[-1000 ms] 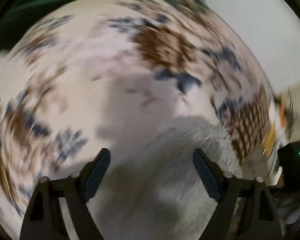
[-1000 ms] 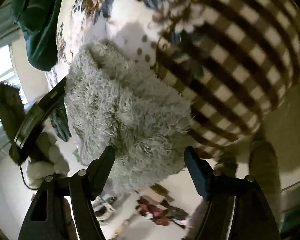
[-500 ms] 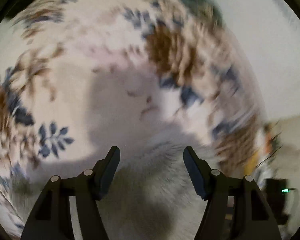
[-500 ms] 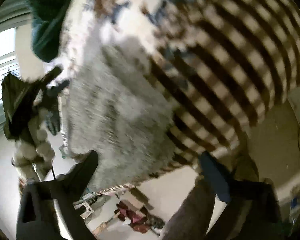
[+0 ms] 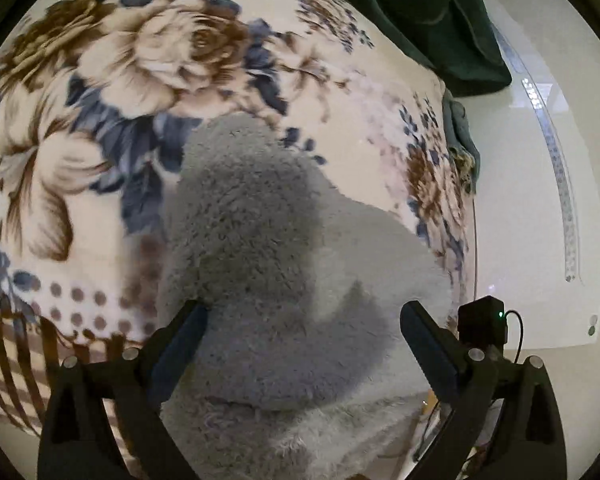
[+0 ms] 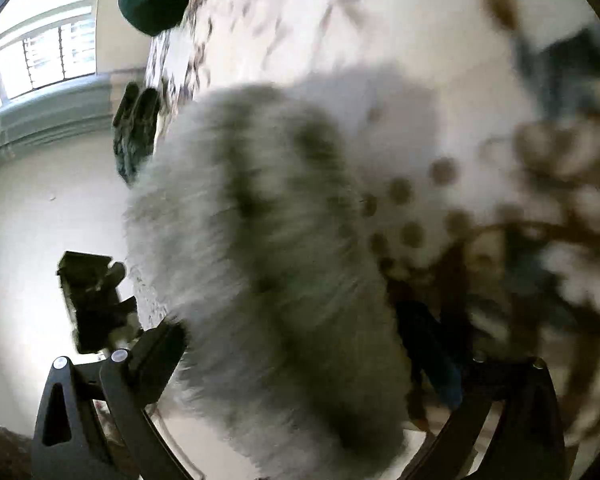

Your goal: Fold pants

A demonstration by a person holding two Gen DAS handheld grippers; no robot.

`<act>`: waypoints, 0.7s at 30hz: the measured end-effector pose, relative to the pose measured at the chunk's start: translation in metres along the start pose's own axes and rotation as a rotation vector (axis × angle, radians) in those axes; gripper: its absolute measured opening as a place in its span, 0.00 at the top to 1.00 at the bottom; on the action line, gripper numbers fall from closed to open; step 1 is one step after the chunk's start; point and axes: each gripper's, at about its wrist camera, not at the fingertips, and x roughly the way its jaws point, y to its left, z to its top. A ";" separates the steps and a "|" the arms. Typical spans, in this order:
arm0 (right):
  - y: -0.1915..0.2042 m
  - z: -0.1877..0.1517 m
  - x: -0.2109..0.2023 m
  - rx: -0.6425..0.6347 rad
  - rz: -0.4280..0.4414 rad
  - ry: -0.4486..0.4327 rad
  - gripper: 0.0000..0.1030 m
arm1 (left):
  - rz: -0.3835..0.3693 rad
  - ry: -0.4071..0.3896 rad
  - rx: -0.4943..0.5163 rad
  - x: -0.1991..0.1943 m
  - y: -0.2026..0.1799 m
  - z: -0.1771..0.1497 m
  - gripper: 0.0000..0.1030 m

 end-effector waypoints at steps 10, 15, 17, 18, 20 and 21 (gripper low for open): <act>0.050 0.007 -0.034 -0.066 -0.204 -0.076 0.00 | -0.063 -0.079 -0.071 -0.037 0.026 0.000 0.04; 0.157 0.012 -0.047 -0.204 -0.401 -0.123 0.00 | 0.025 -0.110 -0.078 -0.058 0.030 -0.036 0.04; 0.208 0.019 -0.017 -0.318 -0.459 -0.059 0.00 | 0.039 -0.082 -0.085 -0.053 0.035 -0.051 0.04; 0.235 0.023 0.008 -0.393 -0.484 -0.011 0.00 | 0.034 -0.066 -0.089 -0.049 0.037 -0.056 0.04; 0.278 0.028 0.059 -0.530 -0.548 0.081 0.00 | 0.002 -0.055 -0.108 -0.045 0.042 -0.067 0.04; 0.291 0.029 0.081 -0.576 -0.587 0.108 0.00 | -0.020 -0.058 -0.110 -0.044 0.045 -0.072 0.04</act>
